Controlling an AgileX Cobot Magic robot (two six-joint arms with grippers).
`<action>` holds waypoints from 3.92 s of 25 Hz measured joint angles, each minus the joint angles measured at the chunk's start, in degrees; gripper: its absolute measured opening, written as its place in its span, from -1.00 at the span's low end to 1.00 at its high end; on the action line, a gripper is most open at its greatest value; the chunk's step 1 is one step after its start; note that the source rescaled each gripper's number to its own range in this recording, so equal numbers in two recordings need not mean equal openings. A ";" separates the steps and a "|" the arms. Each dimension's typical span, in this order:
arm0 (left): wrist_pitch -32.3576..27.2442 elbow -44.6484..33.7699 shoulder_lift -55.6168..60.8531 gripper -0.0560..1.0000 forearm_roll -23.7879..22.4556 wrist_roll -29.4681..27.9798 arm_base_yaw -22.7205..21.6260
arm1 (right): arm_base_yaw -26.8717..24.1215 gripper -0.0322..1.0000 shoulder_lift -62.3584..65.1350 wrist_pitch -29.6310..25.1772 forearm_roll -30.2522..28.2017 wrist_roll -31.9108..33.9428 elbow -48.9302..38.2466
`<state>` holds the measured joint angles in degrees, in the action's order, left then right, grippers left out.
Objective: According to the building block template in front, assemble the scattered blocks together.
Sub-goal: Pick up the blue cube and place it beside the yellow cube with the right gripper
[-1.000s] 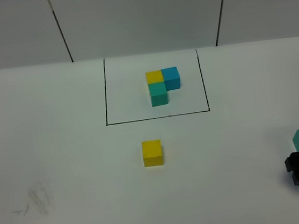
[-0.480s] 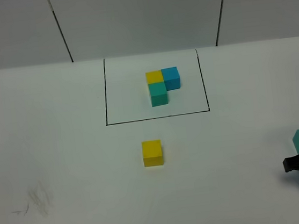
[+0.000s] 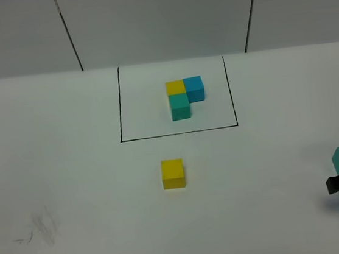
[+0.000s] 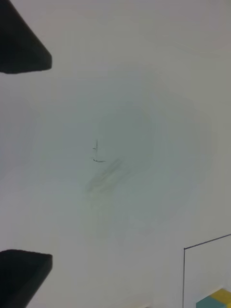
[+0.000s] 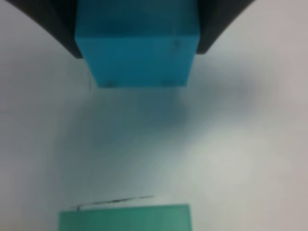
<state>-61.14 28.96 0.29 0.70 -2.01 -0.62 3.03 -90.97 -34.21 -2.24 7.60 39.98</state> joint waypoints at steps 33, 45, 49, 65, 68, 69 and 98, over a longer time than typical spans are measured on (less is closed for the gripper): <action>0.00 0.00 0.00 0.52 0.00 -0.12 0.00 | 31.20 -0.48 -22.80 -21.78 0.76 -55.92 44.59; 0.00 0.00 0.00 0.52 0.00 -0.05 0.00 | 33.34 -0.48 -28.32 -19.83 -0.39 -59.12 50.20; 0.00 0.00 0.00 0.52 0.00 -0.05 0.00 | 33.34 -0.48 -28.48 -18.48 -0.44 -60.28 50.20; 0.00 0.00 0.00 0.52 0.00 -0.05 0.00 | 33.34 -0.48 -32.38 -18.31 1.52 -66.58 53.28; 0.00 0.00 0.00 0.51 0.00 -0.05 0.00 | 33.34 -0.48 -32.68 -18.40 1.64 -66.63 53.61; 0.00 0.00 0.00 0.51 0.00 -0.05 0.00 | 33.34 -0.48 -32.82 -18.47 1.77 -66.63 53.66; 0.00 0.00 0.00 0.51 0.00 -0.05 0.00 | 33.72 -0.48 -37.04 -17.18 4.41 -66.63 53.73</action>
<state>-61.14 28.96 0.29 0.70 -2.07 -0.62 36.76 -128.01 -51.39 2.16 -59.03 93.71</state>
